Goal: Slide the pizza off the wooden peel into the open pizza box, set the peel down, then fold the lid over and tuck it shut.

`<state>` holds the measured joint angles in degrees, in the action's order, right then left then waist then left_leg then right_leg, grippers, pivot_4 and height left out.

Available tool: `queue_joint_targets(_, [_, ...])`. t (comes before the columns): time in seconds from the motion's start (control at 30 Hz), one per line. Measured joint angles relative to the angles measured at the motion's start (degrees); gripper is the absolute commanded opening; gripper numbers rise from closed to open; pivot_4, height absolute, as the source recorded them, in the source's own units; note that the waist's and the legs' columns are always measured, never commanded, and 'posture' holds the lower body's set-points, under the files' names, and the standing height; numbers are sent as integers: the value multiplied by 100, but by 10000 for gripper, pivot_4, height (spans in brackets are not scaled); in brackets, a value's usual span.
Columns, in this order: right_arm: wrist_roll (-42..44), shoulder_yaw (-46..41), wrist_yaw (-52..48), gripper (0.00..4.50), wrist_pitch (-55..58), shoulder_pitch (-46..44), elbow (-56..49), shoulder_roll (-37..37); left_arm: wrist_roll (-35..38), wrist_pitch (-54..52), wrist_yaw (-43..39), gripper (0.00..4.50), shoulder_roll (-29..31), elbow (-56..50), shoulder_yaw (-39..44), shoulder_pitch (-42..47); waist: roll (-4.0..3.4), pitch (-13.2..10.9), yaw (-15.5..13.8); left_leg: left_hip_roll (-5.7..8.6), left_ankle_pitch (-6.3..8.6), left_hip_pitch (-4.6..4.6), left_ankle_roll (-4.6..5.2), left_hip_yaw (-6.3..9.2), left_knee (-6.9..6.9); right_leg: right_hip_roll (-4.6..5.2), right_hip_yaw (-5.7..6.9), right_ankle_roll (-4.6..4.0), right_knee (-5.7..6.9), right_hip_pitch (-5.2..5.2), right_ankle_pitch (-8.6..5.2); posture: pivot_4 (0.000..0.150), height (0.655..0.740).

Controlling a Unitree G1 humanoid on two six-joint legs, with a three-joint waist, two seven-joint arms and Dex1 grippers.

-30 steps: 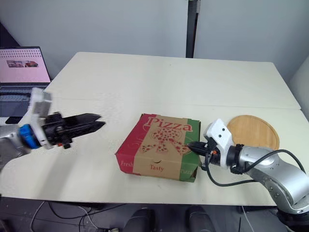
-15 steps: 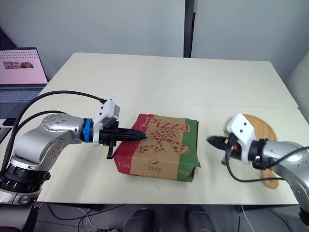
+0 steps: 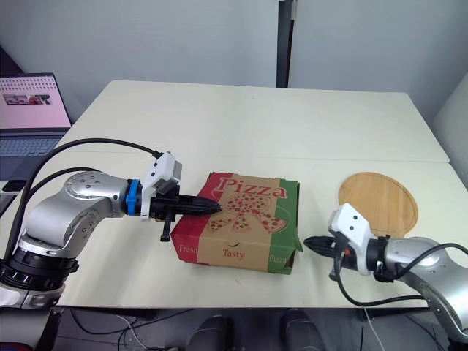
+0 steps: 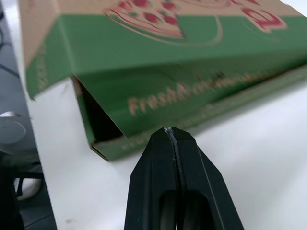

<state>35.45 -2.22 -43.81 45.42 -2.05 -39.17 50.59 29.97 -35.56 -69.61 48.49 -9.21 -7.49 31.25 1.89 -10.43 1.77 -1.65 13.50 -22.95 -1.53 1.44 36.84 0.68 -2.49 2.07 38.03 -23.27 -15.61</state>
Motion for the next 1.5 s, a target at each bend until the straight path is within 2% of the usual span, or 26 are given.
queue_joint_targets(0.4, [40, 246, 41, 0, 172, -190, 130, -218, -53, -2, -3, 254, -153, -82, -33, -71, 0, 0, -5, 0, 0, 0, 0, 0, 0, 0, 0, 0, 2, 0, 0, 1500, 7325])
queue_joint_targets(0.67, [-115, 229, 169, 0, 128, 203, 126, -246, -446, 143, -16, 254, -174, 54, -246, -160, 0, 0, -10, 1, 0, 0, 0, 0, 2, 0, 0, 0, 3, 0, 0, 1500, 7325])
queue_joint_targets(0.8, [-79, -149, 173, 0, 94, 501, 86, -222, -462, 161, 1, 254, -274, 65, -245, -159, 0, 0, -15, 2, 0, 0, 0, 0, 5, 1, -1, 1, 3, 3, 1, 1500, 7325])
queue_joint_targets(0.9, [-12, -676, 57, 5871, 70, 747, 54, -68, -460, 160, 3, 0, -275, 71, -227, -156, 0, 0, -15, 2, 0, 0, 0, 0, 5, 1, 0, 1, 3, 3, 1, 1500, 7325])
queue_joint_targets(1.07, [545, -1468, -183, 23251, 172, 639, -212, 196, -460, 167, -26, 0, -252, 79, -208, -156, 0, 0, 2, -2, 0, 4, 0, 1, 5, -4, 0, 1, 6, 4, 1, 1500, 7325])
queue_joint_targets(1.2, [843, -1361, -270, 36968, 248, 472, -710, 439, -463, 215, -95, 0, -247, 89, -207, -154, 1, 1, -10, -2, 0, 2, 0, 3, 5, -5, 1, 1, 4, 5, 1, 1500, 7325])
queue_joint_targets(1.27, [638, -911, -169, 44428, 138, 251, -885, 436, -471, 229, -105, 0, -255, 110, -208, -127, 1, 1, -5, -1, 0, 3, 0, 0, 8, -4, -2, 3, 5, 5, 2, 1500, 7325])
queue_joint_targets(1.5, [-784, 622, 143, 44428, -644, -178, -880, 315, -513, 243, -107, 0, -293, 115, -210, -102, 1, 1, -10, -1, 0, 2, 0, 1, 9, -3, -1, 2, 5, 5, 2, 1500, 7325])
